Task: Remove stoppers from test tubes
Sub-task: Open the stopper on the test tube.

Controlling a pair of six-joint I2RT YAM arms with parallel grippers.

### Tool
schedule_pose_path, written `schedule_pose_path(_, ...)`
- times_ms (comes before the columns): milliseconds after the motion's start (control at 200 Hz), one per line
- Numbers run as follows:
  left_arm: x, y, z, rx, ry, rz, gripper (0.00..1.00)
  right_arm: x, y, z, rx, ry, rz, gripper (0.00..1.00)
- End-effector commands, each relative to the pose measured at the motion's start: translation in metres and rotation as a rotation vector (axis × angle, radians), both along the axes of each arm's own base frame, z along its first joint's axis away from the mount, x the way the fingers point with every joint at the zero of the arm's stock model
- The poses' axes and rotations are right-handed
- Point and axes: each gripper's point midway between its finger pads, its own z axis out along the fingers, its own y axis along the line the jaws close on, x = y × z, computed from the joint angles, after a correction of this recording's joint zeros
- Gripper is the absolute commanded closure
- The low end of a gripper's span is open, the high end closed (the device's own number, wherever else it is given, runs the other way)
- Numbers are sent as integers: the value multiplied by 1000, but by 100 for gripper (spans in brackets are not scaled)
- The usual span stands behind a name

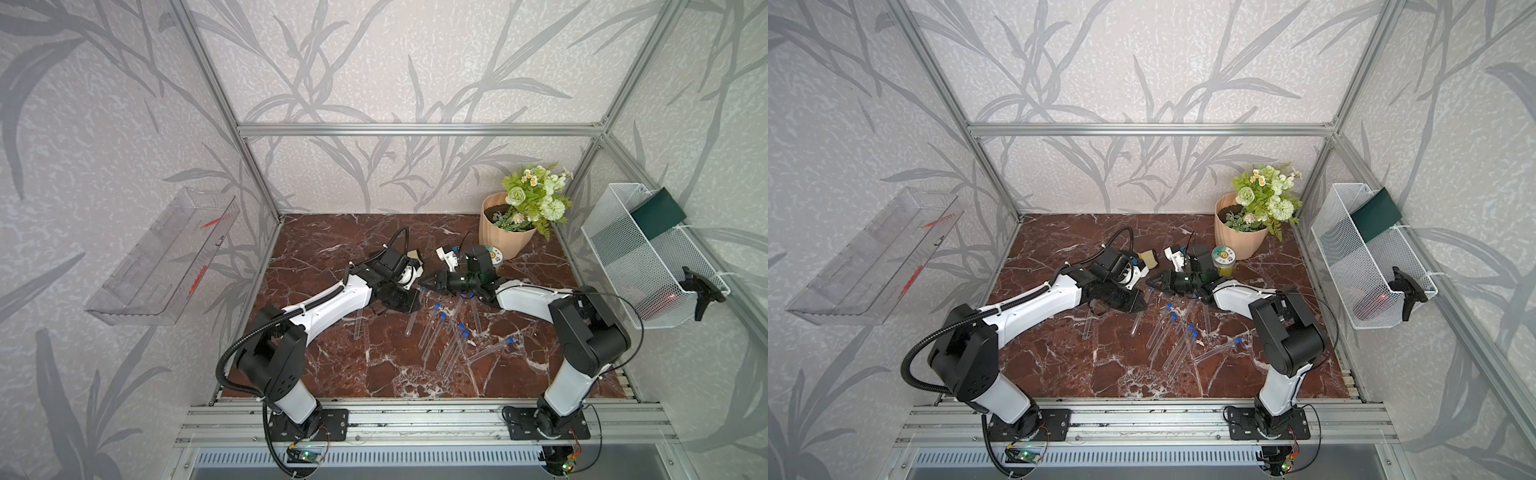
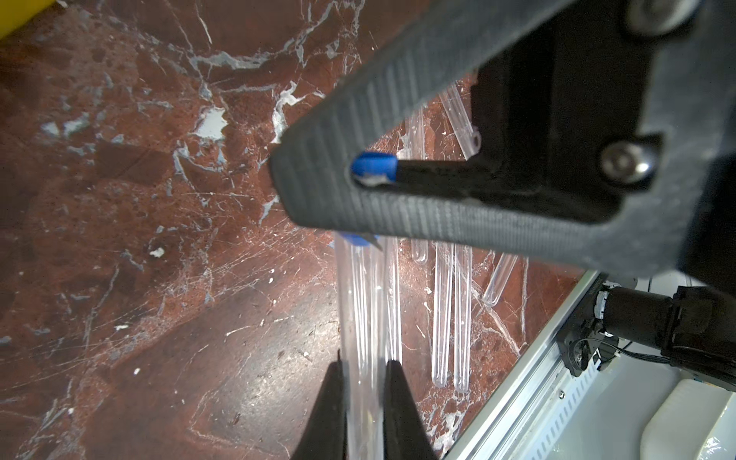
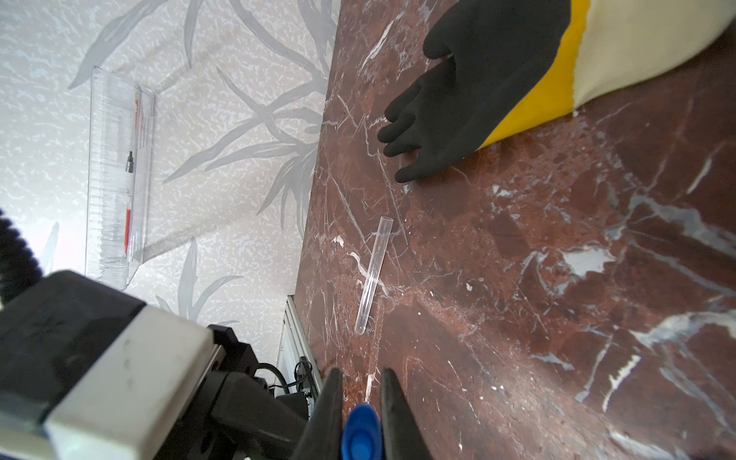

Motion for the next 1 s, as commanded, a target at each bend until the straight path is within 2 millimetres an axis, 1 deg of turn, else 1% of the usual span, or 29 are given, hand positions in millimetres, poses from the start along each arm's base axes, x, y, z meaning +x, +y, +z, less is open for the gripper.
schedule_pose_path(0,-14,10,-3,34,24,-15,93,18,0,30,42,-73,-21,96)
schedule_pose_path(305,-17,13,-6,47,29,-14,94,28,-3,40,49,-91,-36,96)
schedule_pose_path(610,-19,16,-9,58,36,-11,94,34,-11,45,-5,-132,-41,97)
schedule_pose_path(995,-21,17,-9,60,36,-12,94,46,-16,57,29,-145,-74,97)
